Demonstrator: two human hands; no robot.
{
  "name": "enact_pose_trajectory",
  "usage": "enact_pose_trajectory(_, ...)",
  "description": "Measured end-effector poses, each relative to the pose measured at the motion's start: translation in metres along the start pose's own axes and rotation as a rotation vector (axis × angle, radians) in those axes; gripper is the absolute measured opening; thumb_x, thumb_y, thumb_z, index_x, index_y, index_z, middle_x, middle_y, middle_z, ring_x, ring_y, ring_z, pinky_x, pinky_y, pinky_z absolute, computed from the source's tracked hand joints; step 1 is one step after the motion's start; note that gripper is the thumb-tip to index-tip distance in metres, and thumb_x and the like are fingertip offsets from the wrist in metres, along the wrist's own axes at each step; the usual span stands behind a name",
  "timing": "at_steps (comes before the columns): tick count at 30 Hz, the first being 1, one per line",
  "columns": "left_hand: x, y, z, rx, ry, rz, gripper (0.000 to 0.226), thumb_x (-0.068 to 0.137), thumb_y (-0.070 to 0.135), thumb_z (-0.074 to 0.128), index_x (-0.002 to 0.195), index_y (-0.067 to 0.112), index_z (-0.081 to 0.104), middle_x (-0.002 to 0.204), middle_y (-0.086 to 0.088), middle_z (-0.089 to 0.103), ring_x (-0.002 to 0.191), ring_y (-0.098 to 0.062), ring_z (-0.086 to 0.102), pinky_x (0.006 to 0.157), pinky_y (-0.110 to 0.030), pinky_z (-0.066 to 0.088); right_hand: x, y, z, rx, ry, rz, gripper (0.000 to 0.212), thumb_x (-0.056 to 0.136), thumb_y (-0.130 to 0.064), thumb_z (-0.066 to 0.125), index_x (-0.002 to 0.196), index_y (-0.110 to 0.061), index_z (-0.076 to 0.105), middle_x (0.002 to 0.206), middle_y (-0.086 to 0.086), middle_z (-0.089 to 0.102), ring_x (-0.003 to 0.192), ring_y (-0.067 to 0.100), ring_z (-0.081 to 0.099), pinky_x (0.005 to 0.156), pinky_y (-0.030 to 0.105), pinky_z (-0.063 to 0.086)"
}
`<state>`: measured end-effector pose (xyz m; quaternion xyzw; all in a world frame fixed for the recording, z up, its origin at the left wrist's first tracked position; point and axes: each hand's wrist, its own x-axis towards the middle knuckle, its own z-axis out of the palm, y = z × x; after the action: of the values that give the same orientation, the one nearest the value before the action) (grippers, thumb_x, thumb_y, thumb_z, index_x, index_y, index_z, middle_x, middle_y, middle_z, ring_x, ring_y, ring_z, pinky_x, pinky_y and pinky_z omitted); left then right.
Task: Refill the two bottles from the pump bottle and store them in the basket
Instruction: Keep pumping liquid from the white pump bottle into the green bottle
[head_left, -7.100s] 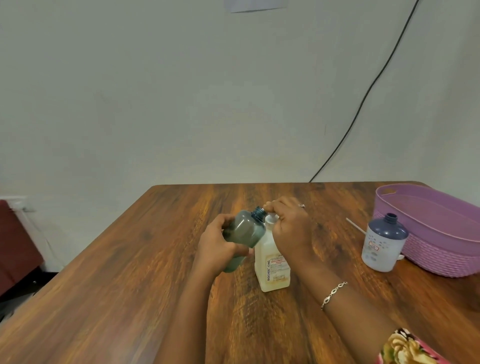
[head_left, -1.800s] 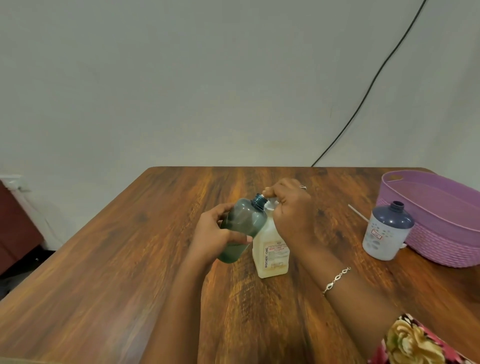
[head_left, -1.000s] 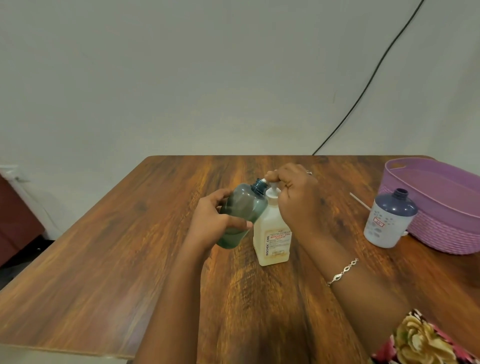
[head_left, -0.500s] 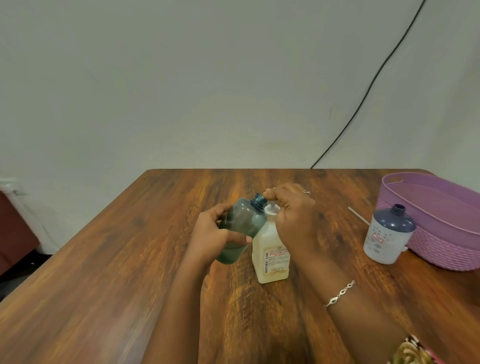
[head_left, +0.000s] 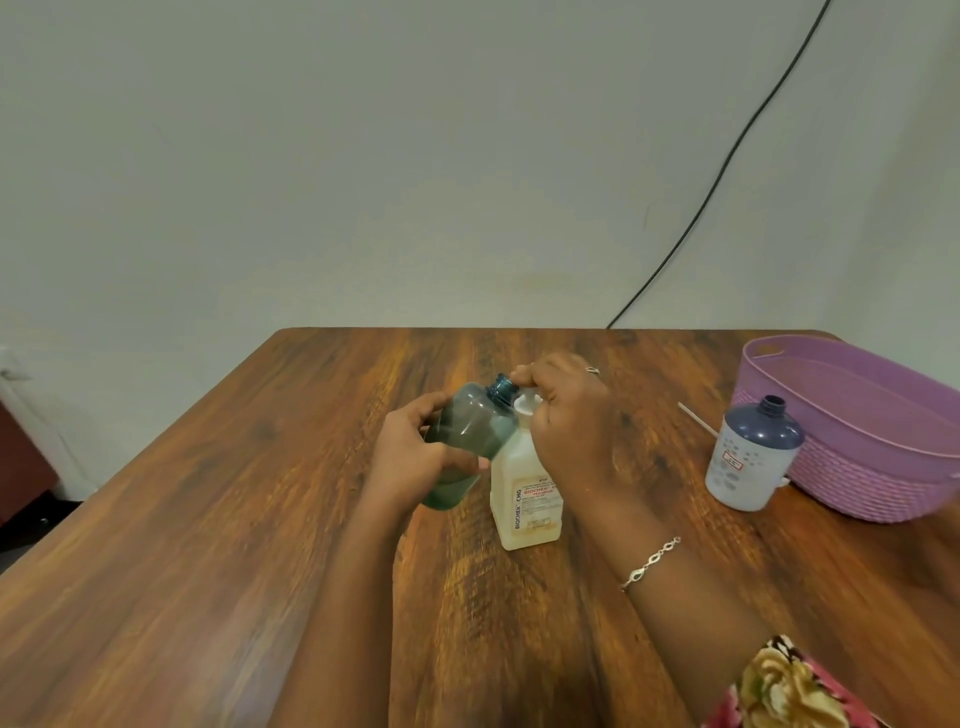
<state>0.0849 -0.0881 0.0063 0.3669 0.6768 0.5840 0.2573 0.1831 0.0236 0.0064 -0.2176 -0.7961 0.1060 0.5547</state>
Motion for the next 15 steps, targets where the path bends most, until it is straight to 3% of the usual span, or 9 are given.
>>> enact_pose_trajectory(4, -0.003, -0.005, 0.003, 0.011, 0.016, 0.022, 0.064, 0.059, -0.003, 0.078, 0.116, 0.018, 0.057, 0.101, 0.008, 0.057, 0.091, -0.009, 0.053, 0.066, -0.024, 0.041, -0.004, 0.003, 0.0, 0.07, 0.003, 0.033, 0.034, 0.072, -0.014, 0.038, 0.071, -0.003, 0.07, 0.071, 0.006, 0.067, 0.067, 0.019, 0.06, 0.06, 0.023, 0.046)
enact_pose_trajectory(10, -0.001, -0.005, 0.004, -0.004, 0.059, 0.042, 0.064, 0.058, -0.003, 0.079, 0.112, 0.024, 0.057, 0.1, 0.011, 0.058, 0.091, -0.009, 0.055, 0.071, -0.028, 0.046, 0.01, -0.002, -0.002, -0.064, -0.082, 0.069, 0.019, 0.072, 0.009, 0.057, 0.072, -0.004, 0.07, 0.071, 0.007, 0.066, 0.068, 0.023, 0.059, 0.058, 0.031, 0.047)
enact_pose_trajectory(15, 0.001, -0.008, 0.006, 0.046, 0.074, 0.046, 0.061, 0.057, -0.003, 0.08, 0.103, 0.029, 0.056, 0.096, 0.014, 0.057, 0.089, -0.007, 0.053, 0.073, -0.03, 0.045, -0.008, -0.001, 0.002, -0.071, 0.035, 0.008, 0.032, 0.072, -0.001, 0.04, 0.074, -0.005, 0.071, 0.072, 0.004, 0.067, 0.067, 0.019, 0.061, 0.058, 0.02, 0.044)
